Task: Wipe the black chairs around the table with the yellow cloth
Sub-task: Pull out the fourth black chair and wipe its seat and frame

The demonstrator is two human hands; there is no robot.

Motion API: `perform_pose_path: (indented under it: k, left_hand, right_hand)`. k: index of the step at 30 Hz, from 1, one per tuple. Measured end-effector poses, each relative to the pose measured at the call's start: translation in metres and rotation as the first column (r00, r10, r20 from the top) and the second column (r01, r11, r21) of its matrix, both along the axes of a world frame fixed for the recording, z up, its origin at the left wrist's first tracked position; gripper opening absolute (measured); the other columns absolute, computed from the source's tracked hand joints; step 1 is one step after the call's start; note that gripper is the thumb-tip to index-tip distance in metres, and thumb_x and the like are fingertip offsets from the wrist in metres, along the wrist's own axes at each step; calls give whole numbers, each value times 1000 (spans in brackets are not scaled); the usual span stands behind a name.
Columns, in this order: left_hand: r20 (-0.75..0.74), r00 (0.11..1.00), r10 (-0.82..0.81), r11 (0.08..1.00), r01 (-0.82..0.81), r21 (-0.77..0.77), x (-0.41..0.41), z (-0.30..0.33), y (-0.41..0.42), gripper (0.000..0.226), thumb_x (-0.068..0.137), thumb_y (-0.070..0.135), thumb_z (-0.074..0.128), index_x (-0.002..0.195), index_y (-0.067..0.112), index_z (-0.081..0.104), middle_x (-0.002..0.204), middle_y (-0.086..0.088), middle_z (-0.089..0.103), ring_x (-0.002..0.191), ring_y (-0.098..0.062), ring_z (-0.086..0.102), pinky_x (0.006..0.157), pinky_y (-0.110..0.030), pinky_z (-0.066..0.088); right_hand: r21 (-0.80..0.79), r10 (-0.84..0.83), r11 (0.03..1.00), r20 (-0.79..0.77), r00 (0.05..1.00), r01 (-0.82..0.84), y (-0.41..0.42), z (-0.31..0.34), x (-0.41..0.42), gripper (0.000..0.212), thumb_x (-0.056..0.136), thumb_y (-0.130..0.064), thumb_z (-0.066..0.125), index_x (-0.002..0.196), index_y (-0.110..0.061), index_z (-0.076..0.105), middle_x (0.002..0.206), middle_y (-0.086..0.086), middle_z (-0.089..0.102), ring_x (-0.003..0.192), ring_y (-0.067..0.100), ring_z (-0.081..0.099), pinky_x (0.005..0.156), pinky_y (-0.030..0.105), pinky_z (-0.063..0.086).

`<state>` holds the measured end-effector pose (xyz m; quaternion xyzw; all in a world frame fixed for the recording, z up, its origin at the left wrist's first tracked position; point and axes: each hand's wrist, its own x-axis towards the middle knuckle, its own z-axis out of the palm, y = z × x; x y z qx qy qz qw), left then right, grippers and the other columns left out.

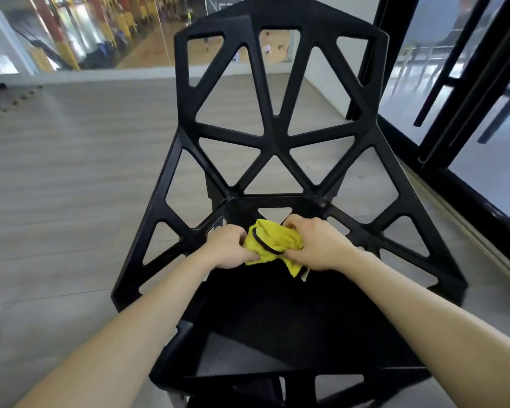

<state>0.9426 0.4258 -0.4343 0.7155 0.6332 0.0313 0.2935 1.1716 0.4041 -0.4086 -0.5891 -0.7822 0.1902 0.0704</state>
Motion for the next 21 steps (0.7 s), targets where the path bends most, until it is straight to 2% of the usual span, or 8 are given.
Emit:
perform_pose_path:
  k: [2, 4, 7, 10, 13, 15, 17, 21]
  left_hand:
    - [416, 903, 112, 991, -71, -112, -2, 2, -1, 25, 91, 26, 86, 106, 15, 69, 104, -3, 74, 109, -29, 71, 99, -40, 58]
    - [734, 638, 233, 971, -113, -211, 1, 16, 1, 21, 95, 5, 79, 110, 9, 65, 105, -9, 76, 113, -35, 74, 102, -44, 61]
    - [864, 442, 243, 966, -194, -172, 16, 54, 12, 19, 90, 3, 70, 104, 16, 67, 96, -6, 70, 98, -31, 66, 86, -43, 60]
    - [818, 567, 96, 979, -200, 24, 36, 99, 20, 18, 82, 19, 65, 93, 32, 70, 87, 3, 63, 86, -20, 56, 81, -42, 47]
    - [637, 754, -161, 957, -38, 288, 58, 142, 24, 18, 92, 15, 63, 98, 31, 68, 88, -3, 67, 82, -23, 60, 83, -41, 50]
    - [493, 807, -325, 907, 120, 403, 70, 167, 29, 20, 98, 17, 65, 109, 33, 69, 102, -9, 69, 96, -29, 69, 93, -46, 55]
    - [471, 780, -411, 882, 211, 421, 75, 183, 35, 25, 103, 19, 70, 123, 34, 67, 115, -14, 65, 102, -34, 72, 96, -49, 58]
    - [479, 772, -417, 908, 333, 254, 70, 187, 47, 46, 94, 39, 83, 136, 33, 67, 130, 2, 73, 117, -17, 74, 106, -46, 58]
  right_hand:
    - [-152, -113, 985, -251, 961, 77, 5, 10, 20, 39, 79, -37, 87, 113, -31, 69, 103, -12, 77, 97, 12, 72, 88, 34, 58]
    - [-298, -239, 949, -469, 850, 103, 10, 20, 45, 23, 86, -28, 83, 107, -29, 75, 97, -9, 79, 93, 14, 75, 89, 34, 57]
    - [-378, -388, 910, -630, 673, 170, 13, 33, 76, 26, 85, -8, 61, 102, -19, 78, 95, 5, 76, 87, 24, 69, 82, 38, 54]
    - [-230, -412, 903, -707, 576, 364, 15, 50, 87, 32, 93, -7, 61, 121, -20, 72, 125, 2, 76, 110, 19, 73, 92, 28, 53]
    - [-100, -206, 976, -715, 668, 193, 6, 82, 71, 66, 87, -45, 82, 147, -32, 57, 146, -18, 61, 135, -4, 54, 111, 24, 43]
    - [-6, -101, 991, -683, 723, 133, 4, 102, 57, 69, 84, -57, 84, 144, -32, 61, 136, -18, 69, 126, -5, 61, 106, 24, 50]
    - [86, -92, 976, -669, 738, 200, 6, 123, 50, 41, 87, -54, 83, 117, -27, 75, 107, -5, 79, 100, 11, 75, 92, 38, 61]
    - [189, -77, 953, -605, 792, 237, 9, 139, 64, 20, 89, -41, 85, 100, -29, 75, 94, 1, 75, 85, 21, 72, 81, 45, 59]
